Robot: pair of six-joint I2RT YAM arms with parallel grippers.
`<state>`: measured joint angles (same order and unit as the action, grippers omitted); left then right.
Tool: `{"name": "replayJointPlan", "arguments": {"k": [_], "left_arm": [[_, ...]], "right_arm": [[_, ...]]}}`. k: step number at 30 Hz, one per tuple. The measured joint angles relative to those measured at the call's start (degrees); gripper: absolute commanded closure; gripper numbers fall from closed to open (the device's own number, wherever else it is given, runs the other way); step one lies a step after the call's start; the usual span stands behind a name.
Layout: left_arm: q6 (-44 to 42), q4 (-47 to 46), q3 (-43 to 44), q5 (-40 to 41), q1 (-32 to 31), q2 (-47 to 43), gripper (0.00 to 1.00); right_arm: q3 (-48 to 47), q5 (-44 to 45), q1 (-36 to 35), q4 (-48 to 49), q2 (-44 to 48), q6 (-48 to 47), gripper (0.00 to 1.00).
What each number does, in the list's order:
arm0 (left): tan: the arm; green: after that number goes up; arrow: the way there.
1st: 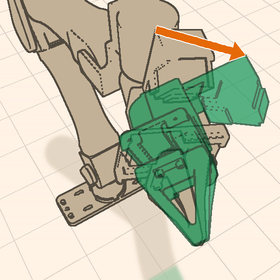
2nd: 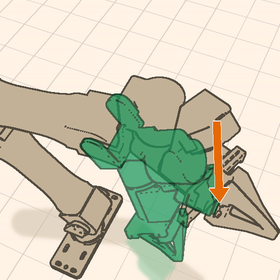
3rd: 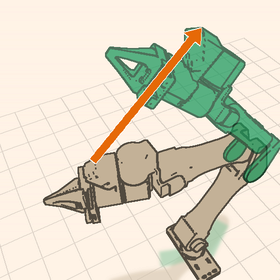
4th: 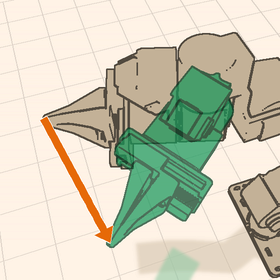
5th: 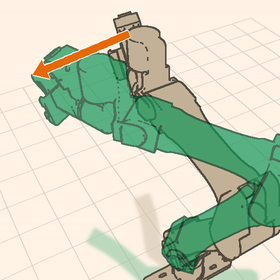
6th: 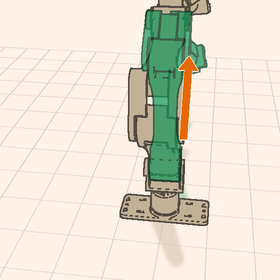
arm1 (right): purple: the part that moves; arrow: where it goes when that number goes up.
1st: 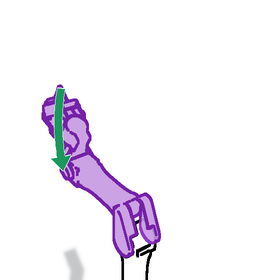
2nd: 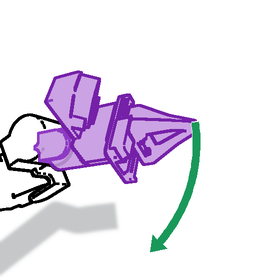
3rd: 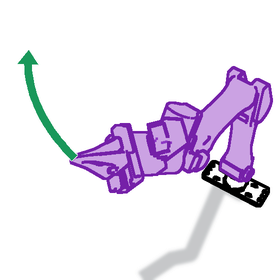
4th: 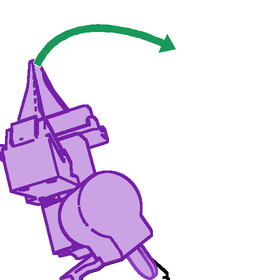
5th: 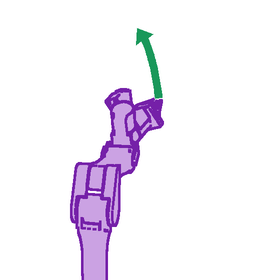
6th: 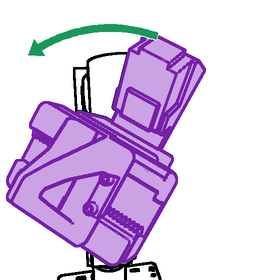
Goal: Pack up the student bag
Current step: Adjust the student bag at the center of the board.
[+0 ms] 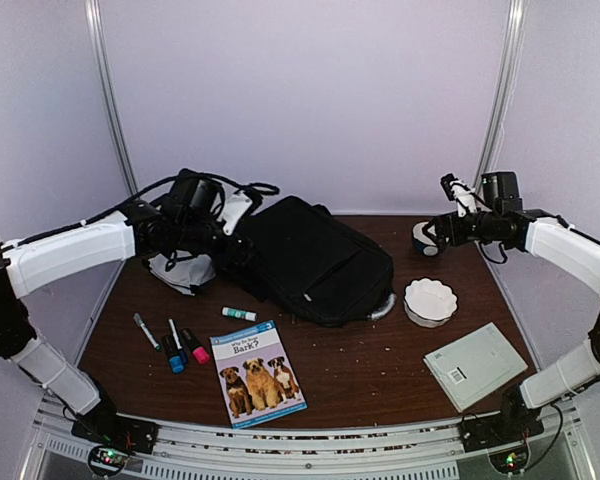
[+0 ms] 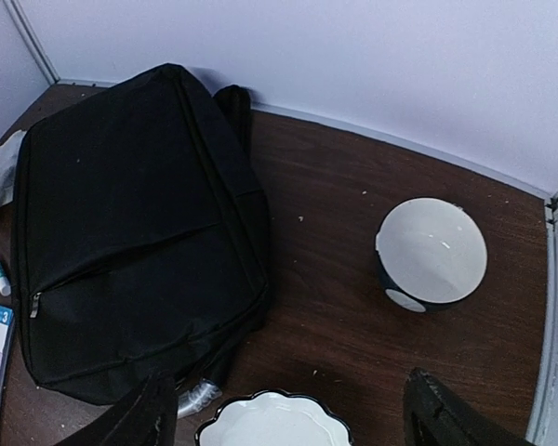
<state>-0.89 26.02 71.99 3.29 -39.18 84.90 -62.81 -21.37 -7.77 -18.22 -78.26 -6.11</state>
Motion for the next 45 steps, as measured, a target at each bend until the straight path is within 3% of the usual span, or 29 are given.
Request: {"name": "replayJointPlan", "arguments": {"k": [7, 14, 22, 34, 35, 42, 43, 45], "left_arm": [[-2.1, -0.3, 9.9, -1.7, -11.7, 14.6, 0.31], [-2.1, 0.7, 24.4, -1.6, -18.1, 30.5, 0.31], [-1.5, 5.1, 39.2, -2.0, -20.7, 43.8, 0.29], [-1.8, 8.7, 44.1, 0.1, -20.8, 51.2, 0.31], [-1.8, 8.8, 44.1, 0.5, -20.8, 51.6, 0.35], [-2.5, 10.1, 44.7, 4.2, -21.1, 52.3, 0.94], [-3.3, 10.3, 44.8, 5.8, -21.3, 52.2, 1.0], [-3.4, 10.5, 44.7, 8.1, -21.4, 51.7, 1.0]], "right_arm": [[5.4, -6.3, -0.2, 4.2, -1.2, -0.4, 0.19], [6.6, -8.2, -0.2, 6.2, -1.2, -2.7, 0.2], [6.6, -8.7, -0.3, 7.3, -1.3, -4.2, 0.2], [6.6, -9.7, -0.3, 7.3, -2.5, -4.7, 0.2], [6.6, -9.7, -0.3, 7.3, -2.5, -4.7, 0.2], [6.6, -9.9, -0.3, 7.3, -2.6, -5.1, 0.2], [6.6, -9.9, -0.3, 7.3, -2.6, -5.1, 0.21], [6.6, -10.0, -0.3, 7.3, -2.6, -5.1, 0.23]]}}
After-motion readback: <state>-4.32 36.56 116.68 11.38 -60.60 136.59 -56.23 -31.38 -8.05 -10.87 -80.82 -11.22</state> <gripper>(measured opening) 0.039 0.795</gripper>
